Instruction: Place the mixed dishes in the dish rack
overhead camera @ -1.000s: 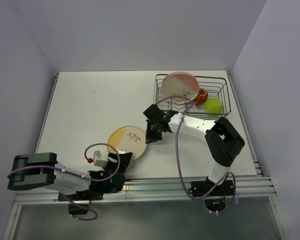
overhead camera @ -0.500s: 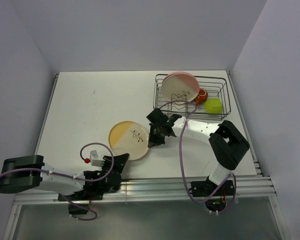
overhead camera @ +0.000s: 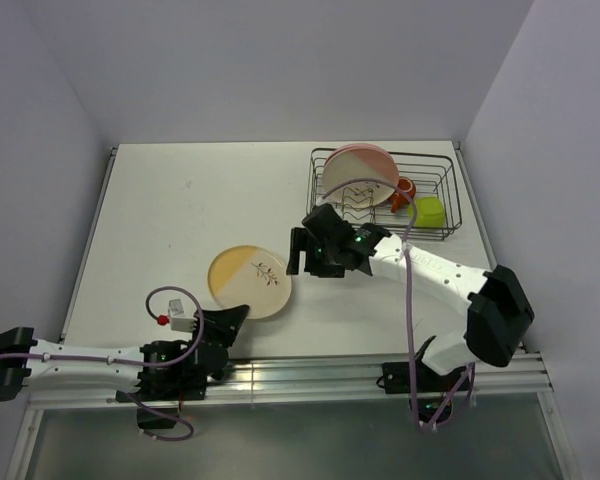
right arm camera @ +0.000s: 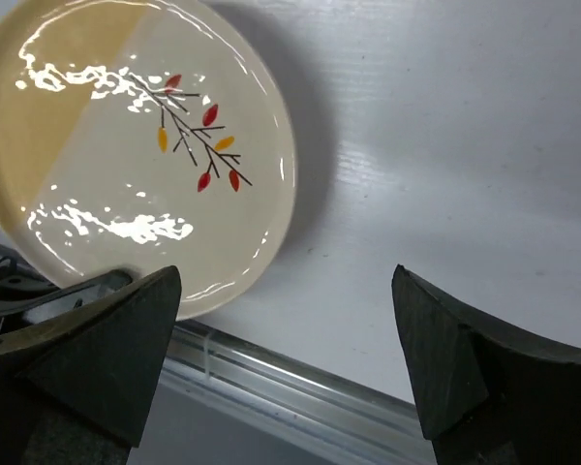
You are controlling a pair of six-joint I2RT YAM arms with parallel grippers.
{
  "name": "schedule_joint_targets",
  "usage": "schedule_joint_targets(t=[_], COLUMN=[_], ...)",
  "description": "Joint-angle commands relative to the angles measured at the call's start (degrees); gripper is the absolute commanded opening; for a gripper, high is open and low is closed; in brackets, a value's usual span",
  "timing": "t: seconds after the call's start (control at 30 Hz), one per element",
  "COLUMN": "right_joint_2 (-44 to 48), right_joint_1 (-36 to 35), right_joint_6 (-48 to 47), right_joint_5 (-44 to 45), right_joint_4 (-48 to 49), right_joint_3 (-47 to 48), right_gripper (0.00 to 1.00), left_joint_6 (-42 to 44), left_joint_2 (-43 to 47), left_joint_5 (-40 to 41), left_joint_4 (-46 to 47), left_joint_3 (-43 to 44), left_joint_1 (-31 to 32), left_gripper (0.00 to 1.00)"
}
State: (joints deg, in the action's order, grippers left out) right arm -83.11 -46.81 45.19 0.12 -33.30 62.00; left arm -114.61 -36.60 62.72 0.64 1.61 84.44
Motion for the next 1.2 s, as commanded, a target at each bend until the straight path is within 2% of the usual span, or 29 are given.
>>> schedule_joint_targets(t=[0.0, 0.2, 0.3, 0.43, 0.6, 0.73, 0.9, 1.0, 1.17], right_joint_2=[4.7, 13.23, 14.38, 16.4, 20.78, 21.68, 20.89, 19.22, 23.95], right_joint_1=[1.18, 6.29, 6.99, 7.87, 7.96, 8.05, 8.13, 8.13, 8.4], right_joint_6=[-1.42, -5.46, -4.85, -1.95, 1.47, 3.32, 7.88, 8.25, 8.69], right_joint_5=[6.04, -13.53, -15.84, -25.76, -28.24, -30.0, -33.33, -34.3, -32.73], right_joint_4=[-4.5, 8.4, 10.96, 20.72, 27.39, 29.5, 38.63, 39.45, 41.11], right_joint_3=[3.83, -5.47, -9.16, -16.27, -21.56, -24.46, -28.33, -28.86, -31.58], right_gripper=[0.99, 1.0, 0.97, 0.94, 0.94, 0.94, 0.94, 0.93, 0.92], left_joint_6=[-20.66, -13.98, -10.04, -0.91, 7.81, 12.12, 12.13, 15.27, 17.4], left_joint_2=[2.49, 5.4, 6.8, 8.47, 7.69, 6.11, 4.43, 3.38, 3.82], left_joint_5=[2.15, -0.57, -1.63, -2.6, -4.01, -5.76, -7.61, -8.75, -10.07], left_joint_4=[-2.38, -3.81, -1.89, 3.48, 10.84, 17.69, 22.73, 27.73, 27.3], left_joint_3=[-3.46, 0.67, 1.82, 4.89, 8.14, 7.1, 5.51, 4.99, 6.22], left_joint_1=[-0.07, -0.07, -0.07, -0.07, -0.07, -0.16, -0.07, 0.02, 0.02], left_gripper=[0.0, 0.0, 0.0, 0.0, 0.0, 0.0, 0.0, 0.0, 0.0])
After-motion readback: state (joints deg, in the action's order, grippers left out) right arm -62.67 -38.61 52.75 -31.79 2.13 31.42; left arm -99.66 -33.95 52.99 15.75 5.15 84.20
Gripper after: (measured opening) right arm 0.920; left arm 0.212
